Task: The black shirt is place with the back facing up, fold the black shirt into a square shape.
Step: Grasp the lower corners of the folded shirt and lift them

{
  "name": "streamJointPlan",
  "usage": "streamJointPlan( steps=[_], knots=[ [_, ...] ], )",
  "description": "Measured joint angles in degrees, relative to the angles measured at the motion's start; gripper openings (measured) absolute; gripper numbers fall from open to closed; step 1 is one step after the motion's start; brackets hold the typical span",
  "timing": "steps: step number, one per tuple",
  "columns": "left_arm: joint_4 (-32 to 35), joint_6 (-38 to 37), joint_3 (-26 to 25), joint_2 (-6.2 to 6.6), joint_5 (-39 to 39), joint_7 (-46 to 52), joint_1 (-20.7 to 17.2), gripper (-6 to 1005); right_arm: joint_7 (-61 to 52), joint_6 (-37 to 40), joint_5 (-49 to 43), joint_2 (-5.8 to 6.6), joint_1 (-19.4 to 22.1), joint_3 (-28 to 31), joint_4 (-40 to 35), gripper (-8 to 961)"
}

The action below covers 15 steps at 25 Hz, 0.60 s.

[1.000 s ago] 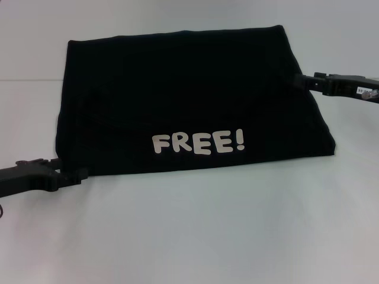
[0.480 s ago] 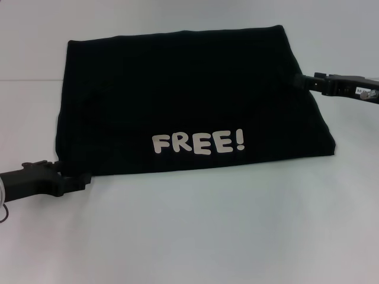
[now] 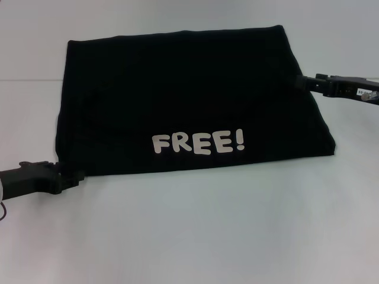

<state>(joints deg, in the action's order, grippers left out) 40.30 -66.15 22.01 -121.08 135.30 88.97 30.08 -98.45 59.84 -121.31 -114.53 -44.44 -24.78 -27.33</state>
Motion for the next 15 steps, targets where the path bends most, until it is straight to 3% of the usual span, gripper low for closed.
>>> streamJointPlan(
  steps=[6, 9, 15],
  knots=[
    [-0.4, 1.6, 0.4, 0.03, 0.0, 0.1, 0.2, 603, 0.1, 0.0, 0.0, 0.02, 0.0, 0.0, 0.0, 685],
    [-0.4, 1.9, 0.4, 0.05, 0.1, 0.1, 0.4, 396, 0.0, -0.4, 0.0, 0.02, 0.2, -0.2, 0.0, 685],
    [-0.4, 1.9, 0.7, 0.08, 0.1, 0.1, 0.9, 134, -5.1, -2.6, -3.3, 1.19, 0.7, -1.7, 0.0, 684]
  ],
)
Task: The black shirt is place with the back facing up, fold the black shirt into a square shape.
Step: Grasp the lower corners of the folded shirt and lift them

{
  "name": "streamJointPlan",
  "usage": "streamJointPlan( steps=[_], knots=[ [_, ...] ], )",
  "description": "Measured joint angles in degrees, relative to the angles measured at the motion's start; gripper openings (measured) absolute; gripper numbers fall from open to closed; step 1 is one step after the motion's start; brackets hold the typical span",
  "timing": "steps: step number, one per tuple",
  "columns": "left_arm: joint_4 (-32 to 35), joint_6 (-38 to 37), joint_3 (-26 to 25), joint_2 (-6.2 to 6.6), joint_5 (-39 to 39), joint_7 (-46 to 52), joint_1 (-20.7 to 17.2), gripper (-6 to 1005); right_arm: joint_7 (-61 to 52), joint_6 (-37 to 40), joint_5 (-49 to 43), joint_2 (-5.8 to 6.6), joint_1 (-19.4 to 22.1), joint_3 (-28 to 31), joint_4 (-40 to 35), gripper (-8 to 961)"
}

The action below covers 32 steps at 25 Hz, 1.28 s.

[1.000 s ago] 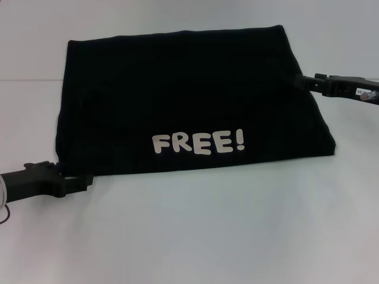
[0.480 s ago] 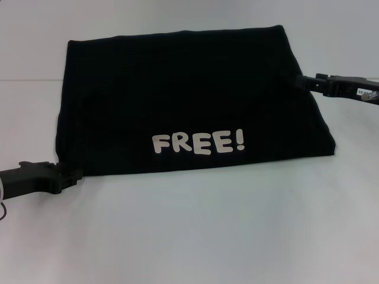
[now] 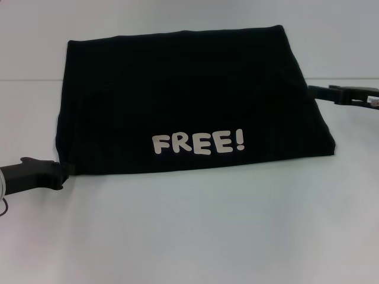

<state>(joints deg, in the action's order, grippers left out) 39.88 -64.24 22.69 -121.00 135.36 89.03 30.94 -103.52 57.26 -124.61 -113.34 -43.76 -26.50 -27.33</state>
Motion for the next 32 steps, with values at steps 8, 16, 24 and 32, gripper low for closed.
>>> streamJointPlan(
  steps=[8, 16, 24, 32],
  knots=[
    [0.1, -0.4, 0.1, 0.18, 0.4, 0.0, 0.2, 5, -16.9, -0.8, -12.4, 2.81, -0.4, -5.3, 0.0, 685],
    [0.1, -0.3, 0.1, 0.17, 0.4, 0.0, 0.3, 6, -19.0, -1.9, -14.5, 1.87, -0.8, -8.5, 1.0, 663],
    [0.0, -0.5, -0.1, 0.15, 0.3, 0.0, 0.3, 5, -17.6, -4.4, -14.4, -0.43, -0.9, -9.5, 1.3, 633],
    [0.0, -0.6, -0.3, 0.15, 0.1, 0.2, 0.1, 6, -15.7, -5.0, -13.8, -0.92, -0.6, -9.3, 0.9, 602]
  ],
)
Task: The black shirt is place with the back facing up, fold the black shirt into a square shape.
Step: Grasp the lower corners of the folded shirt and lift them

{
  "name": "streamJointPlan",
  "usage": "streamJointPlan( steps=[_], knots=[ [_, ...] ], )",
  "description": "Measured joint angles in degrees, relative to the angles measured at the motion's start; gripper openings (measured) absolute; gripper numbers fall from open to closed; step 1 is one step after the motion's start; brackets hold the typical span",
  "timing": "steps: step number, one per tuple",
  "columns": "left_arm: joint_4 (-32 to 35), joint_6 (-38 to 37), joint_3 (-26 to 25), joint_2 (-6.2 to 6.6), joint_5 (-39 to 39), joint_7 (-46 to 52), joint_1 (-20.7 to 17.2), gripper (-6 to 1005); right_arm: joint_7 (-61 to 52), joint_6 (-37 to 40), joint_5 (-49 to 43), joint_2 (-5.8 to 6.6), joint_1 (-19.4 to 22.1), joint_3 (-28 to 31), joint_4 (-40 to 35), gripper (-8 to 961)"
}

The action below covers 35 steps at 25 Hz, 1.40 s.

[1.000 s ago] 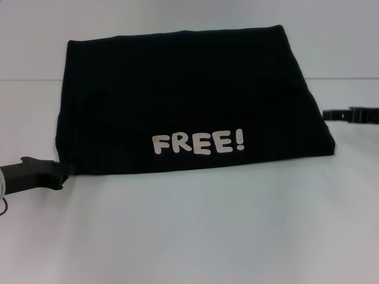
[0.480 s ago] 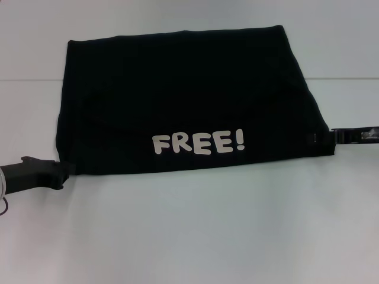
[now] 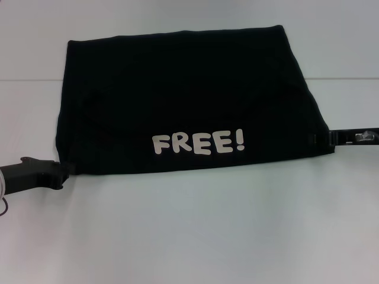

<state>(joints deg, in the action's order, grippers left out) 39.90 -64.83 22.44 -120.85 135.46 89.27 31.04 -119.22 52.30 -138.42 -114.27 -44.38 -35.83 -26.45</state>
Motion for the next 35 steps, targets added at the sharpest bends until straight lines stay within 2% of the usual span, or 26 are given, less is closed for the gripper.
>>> streamJointPlan(
  steps=[5, 8, 11, 15, 20, 25, 26, 35],
  knots=[
    [0.0, 0.0, 0.0, 0.00, 0.1, 0.2, 0.0, 6, 1.0, 0.6, 0.0, 0.10, 0.1, 0.0, 0.3, 381],
    [-0.1, 0.0, 0.0, 0.00, 0.1, 0.2, -0.1, 6, 1.2, 0.6, 0.0, 0.01, 0.3, 0.0, 0.2, 138],
    [-0.1, 0.0, 0.0, 0.00, 0.0, 0.3, -0.2, 6, 2.4, 1.3, 0.7, 0.00, 0.8, 0.1, 0.0, 110],
    [0.1, -1.1, -0.1, -0.05, 0.2, 2.4, -0.4, 6, 7.4, 6.2, 4.2, 0.46, 2.6, 0.2, -0.1, 72],
    [4.5, -11.2, -0.1, 0.03, 1.0, 6.5, -2.1, 6, 10.7, 13.9, 6.8, 0.93, 6.7, 0.2, -2.8, 34],
    [9.5, -21.8, -0.3, 0.03, 2.7, 8.2, -4.1, 6, 12.8, 22.3, 7.4, 0.75, 12.4, 0.2, -8.1, 33],
    [10.0, -22.9, -0.3, 0.02, 3.3, 8.4, -4.3, 6, 14.2, 25.3, 7.5, 0.72, 14.2, 0.2, -9.2, 33],
    [11.4, -29.5, -2.4, 0.36, 9.4, 9.3, -4.7, 7, 21.4, 35.7, 7.3, 1.38, 20.0, 0.2, -9.9, 34]
  ],
)
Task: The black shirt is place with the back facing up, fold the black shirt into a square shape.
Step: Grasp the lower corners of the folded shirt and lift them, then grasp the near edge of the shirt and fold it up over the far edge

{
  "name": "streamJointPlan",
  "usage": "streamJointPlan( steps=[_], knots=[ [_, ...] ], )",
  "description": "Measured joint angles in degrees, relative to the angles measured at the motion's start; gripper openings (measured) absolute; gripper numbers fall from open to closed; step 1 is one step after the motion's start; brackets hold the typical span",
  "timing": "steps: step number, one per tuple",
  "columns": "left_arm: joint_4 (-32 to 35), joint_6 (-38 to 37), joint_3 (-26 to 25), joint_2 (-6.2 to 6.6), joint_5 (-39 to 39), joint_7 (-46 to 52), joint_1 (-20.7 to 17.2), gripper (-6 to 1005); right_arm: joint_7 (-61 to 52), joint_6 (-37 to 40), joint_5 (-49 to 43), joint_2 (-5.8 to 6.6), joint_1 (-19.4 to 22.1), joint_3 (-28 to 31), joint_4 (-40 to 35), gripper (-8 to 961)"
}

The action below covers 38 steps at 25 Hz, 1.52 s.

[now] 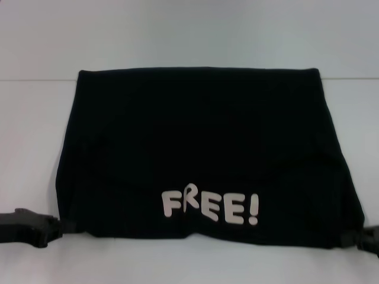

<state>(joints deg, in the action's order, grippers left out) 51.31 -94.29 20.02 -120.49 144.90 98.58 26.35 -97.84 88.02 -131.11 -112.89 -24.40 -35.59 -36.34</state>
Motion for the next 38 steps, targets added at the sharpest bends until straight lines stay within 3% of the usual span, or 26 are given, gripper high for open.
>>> streamJointPlan(
  steps=[8, 19, 22, 25, 28, 31, 32, 33, 38],
  knots=[
    [0.7, -9.6, -2.6, 0.96, 2.5, -0.4, -0.9, 7, 2.1, 5.5, -0.3, 0.55, 4.8, 3.8, -1.2, 33],
    [2.5, -17.5, -7.0, 0.73, 2.6, -1.1, -3.7, 7, 2.7, 11.1, -0.7, 0.93, 8.5, 8.0, -3.0, 33],
    [1.2, -15.4, -7.6, 1.31, 2.3, -1.2, -1.9, 6, 2.7, 10.7, -0.6, 1.28, 6.2, 9.4, -3.0, 34],
    [-1.9, -10.3, -7.6, 2.67, 2.2, -1.2, 1.7, 6, 2.9, 9.2, -0.6, 1.70, 2.1, 10.9, -3.0, 34],
    [-5.8, -3.5, -7.6, 4.32, 2.0, -0.6, 5.9, 6, 2.8, 4.6, -0.6, 2.08, -2.1, 11.5, -2.3, 34],
    [-9.9, 4.8, -7.4, 5.53, 1.8, 0.8, 10.2, 6, 2.6, -4.7, -0.5, 2.16, -7.6, 11.6, 0.7, 34],
    [-9.9, 4.8, -7.4, 5.53, 1.8, 0.8, 10.2, 6, 2.6, -4.7, -0.5, 2.16, -7.6, 11.6, 0.7, 34],
    [-12.2, 10.9, -7.1, 5.91, 1.7, 2.3, 12.9, 6, 2.6, -7.0, -0.4, 2.16, -9.1, 11.6, 1.8, 34],
    [-14.9, 20.8, -7.0, 6.07, 1.7, 4.5, 16.2, 6, 2.6, -18.7, -0.4, 2.24, -14.7, 11.3, 7.7, 33]
  ],
)
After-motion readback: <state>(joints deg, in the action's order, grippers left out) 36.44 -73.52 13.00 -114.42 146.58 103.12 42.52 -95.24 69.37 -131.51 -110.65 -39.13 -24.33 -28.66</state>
